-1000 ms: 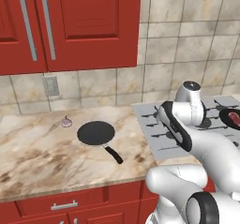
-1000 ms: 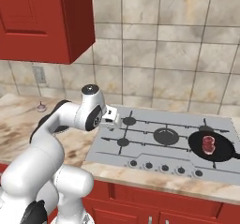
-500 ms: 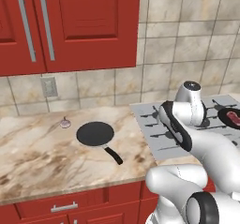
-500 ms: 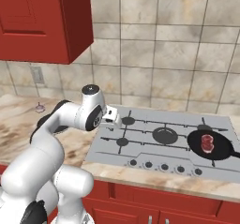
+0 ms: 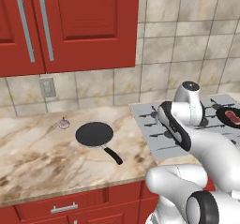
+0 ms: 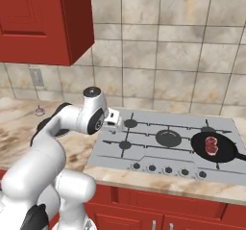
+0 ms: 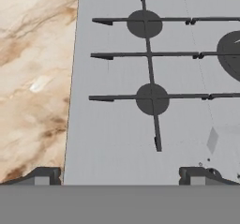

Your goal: Place both pans onto different burners. Then place the garlic and the steak on different pans.

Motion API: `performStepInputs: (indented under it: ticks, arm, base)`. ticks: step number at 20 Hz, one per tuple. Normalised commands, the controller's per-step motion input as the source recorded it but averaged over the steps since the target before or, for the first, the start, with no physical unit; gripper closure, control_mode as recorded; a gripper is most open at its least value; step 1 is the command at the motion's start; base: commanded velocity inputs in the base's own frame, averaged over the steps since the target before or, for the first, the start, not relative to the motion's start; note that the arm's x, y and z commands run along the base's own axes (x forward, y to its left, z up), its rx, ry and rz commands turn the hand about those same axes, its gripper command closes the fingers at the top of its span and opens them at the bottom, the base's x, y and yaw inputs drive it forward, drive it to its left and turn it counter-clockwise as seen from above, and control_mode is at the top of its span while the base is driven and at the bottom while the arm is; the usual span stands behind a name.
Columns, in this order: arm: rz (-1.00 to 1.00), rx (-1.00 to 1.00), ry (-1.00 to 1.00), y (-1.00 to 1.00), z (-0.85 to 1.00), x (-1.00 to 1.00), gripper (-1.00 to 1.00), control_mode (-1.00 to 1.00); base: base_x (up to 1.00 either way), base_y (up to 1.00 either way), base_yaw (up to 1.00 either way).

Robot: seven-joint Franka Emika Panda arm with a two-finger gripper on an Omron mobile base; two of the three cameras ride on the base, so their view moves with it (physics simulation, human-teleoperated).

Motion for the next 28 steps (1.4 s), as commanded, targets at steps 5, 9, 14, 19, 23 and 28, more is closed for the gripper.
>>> performStepInputs:
  ticks: [5, 9, 14, 19, 23, 28]
  arm:
    - [0.02, 0.0, 0.0, 0.54, -0.07, 0.34, -1.0, -1.0]
    - [0.06, 0.0, 0.02, 0.61, -0.14, 0.16, -1.0, -1.0]
    - [0.06, 0.0, 0.11, 0.57, -0.14, 0.01, -1.0, -1.0]
    - [0.07, 0.0, 0.05, 0.52, -0.3, 0.0, -1.0, -1.0]
    - [0.08, 0.03, 0.0, 0.42, -0.35, -0.02, -1.0, -1.0]
    - [0.06, 0.02, 0.0, 0.42, -0.23, -0.04, -1.0, -1.0]
  base:
    - [0.0, 0.0, 0.0]
    - [0.0, 0.0, 0.0]
    - [0.0, 0.0, 0.0]
    - [0.0, 0.0, 0.0]
    - [0.0, 0.0, 0.0]
    - [0.0, 0.0, 0.0]
